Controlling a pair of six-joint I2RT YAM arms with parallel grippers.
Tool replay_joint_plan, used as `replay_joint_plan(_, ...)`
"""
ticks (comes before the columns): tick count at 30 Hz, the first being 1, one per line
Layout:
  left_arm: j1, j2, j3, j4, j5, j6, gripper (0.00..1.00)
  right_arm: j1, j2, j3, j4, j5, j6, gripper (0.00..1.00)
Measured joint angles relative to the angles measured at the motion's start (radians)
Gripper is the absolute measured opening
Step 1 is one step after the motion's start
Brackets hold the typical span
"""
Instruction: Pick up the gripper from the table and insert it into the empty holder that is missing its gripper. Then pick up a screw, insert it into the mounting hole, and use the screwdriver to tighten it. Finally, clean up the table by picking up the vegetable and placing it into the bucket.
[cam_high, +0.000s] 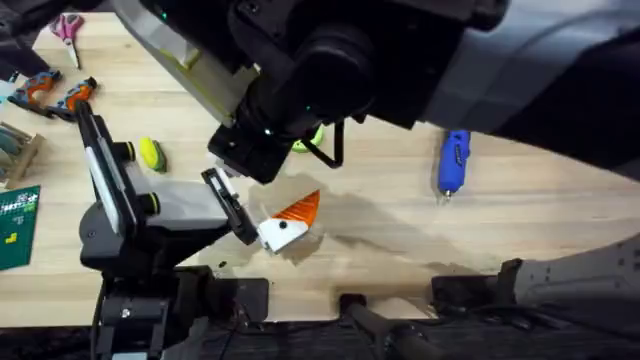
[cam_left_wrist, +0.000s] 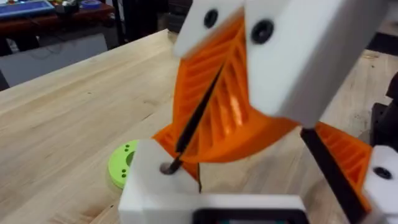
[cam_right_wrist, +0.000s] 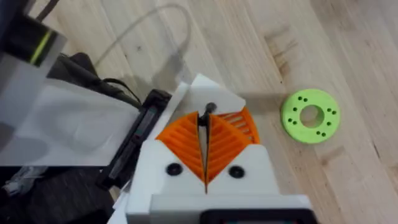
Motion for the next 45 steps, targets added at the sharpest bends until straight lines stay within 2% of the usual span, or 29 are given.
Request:
replay_joint_plan(29,0.000,0.000,0.000,0.000,-0.007,-0.008,0.986,0.002,0.015,0.008,0.011,0.007,0.000,0.008)
replay_joint_plan(35,0.000,0.000,0.000,0.000,-0.007,-0.002,0.986,0.002,0.029,0.008,0.004,0.007,0.001,0.146)
replay_joint_plan(43,0.001,0.001,0.000,0.001,-0.016,-0.005,0.987,-0.003,0.037,0.008,0.006,0.025,0.004,0.425)
replay_joint_plan(45,0.001,0.001,0.000,0.000,-0.016,-0.005,0.986,-0.004,0.037,0.008,0.006,0.030,0.004,0.469)
